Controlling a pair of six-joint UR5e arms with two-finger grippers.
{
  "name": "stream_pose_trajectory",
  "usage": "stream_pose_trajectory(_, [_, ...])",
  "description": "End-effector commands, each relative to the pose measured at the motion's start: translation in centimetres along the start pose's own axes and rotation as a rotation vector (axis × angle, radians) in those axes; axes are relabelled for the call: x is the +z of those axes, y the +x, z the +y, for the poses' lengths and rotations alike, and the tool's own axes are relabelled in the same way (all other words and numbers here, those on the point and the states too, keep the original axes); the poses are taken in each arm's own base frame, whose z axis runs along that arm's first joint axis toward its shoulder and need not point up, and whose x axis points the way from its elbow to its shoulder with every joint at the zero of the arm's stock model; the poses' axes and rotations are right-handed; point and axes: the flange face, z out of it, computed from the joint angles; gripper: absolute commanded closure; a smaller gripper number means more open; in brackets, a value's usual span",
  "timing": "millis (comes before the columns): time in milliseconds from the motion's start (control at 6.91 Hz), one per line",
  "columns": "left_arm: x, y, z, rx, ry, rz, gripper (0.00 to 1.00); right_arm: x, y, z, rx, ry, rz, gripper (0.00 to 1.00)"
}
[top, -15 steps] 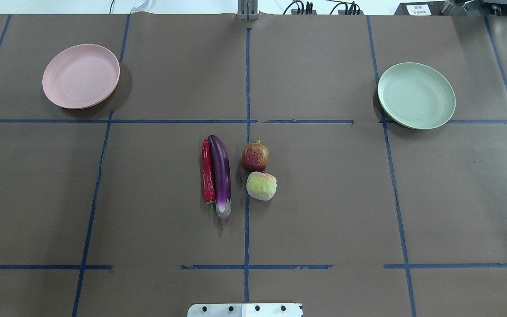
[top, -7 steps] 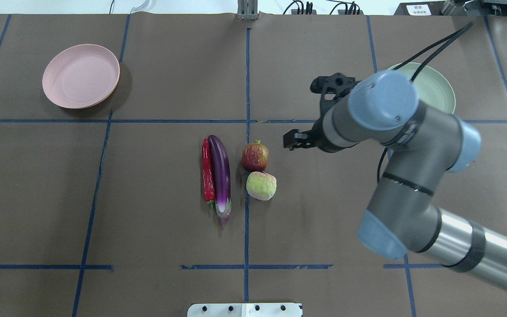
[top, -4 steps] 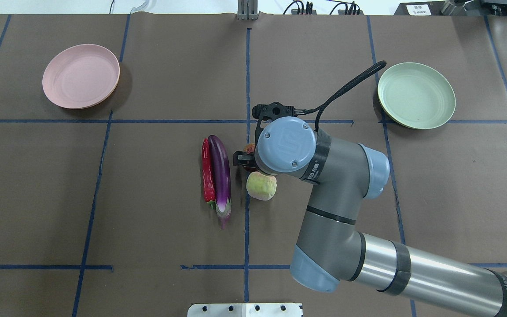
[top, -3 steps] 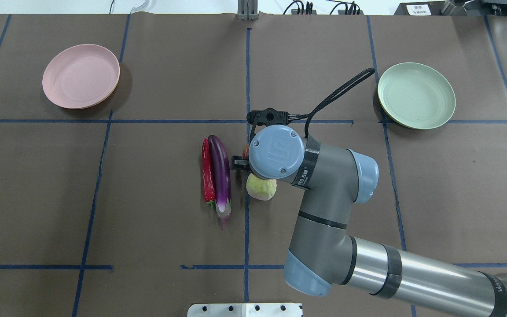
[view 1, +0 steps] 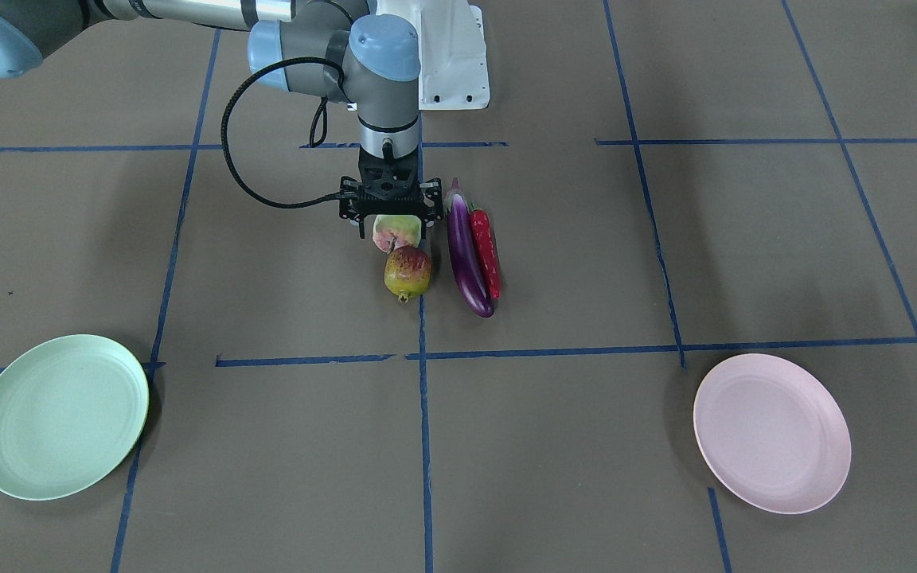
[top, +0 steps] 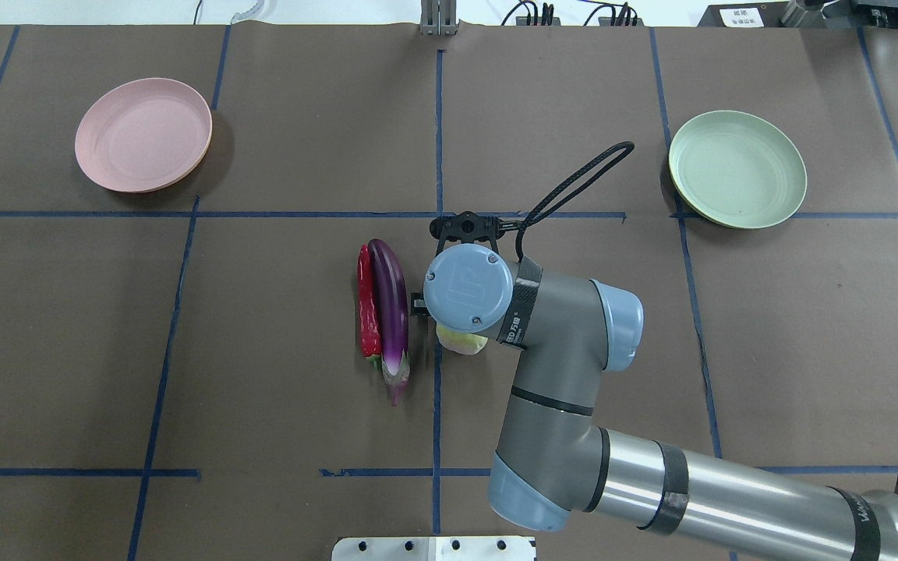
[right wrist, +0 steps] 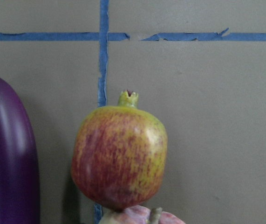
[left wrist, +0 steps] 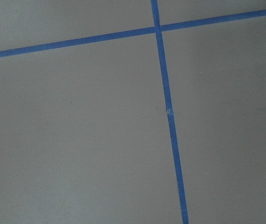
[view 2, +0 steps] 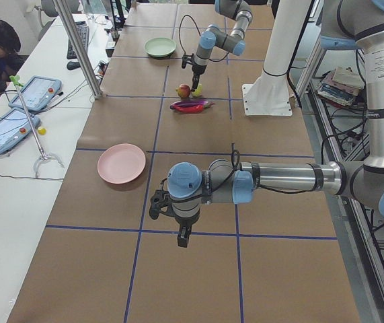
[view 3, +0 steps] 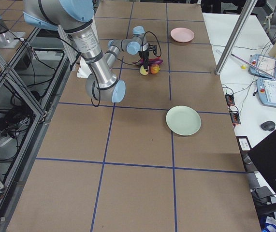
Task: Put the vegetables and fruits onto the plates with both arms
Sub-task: 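Move the right gripper down over the pale apple beside the pomegranate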
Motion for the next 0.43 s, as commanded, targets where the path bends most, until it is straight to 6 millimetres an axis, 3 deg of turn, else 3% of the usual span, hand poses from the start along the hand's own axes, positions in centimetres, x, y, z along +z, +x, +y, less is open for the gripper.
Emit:
stream_pose_trajectory(0, [0.07, -0.07, 0.03, -0.001, -0.001, 0.0, 0.0, 1.12, -0.9, 1.22, -0.017, -0.006, 0.017, 0.0])
stream_pose_trajectory(145, [0.07, -0.07, 0.03, -0.001, -0.001, 0.0, 0.0, 1.1, -1.14, 1.62, -0.021, -0.01, 0.015, 0.0])
stream_pose_trajectory(289, [0.13, -0.12, 0.05, -0.003, -0.003, 0.0, 0.0, 1.12, -1.22, 1.83, -0.023, -0.012, 0.014, 0.1])
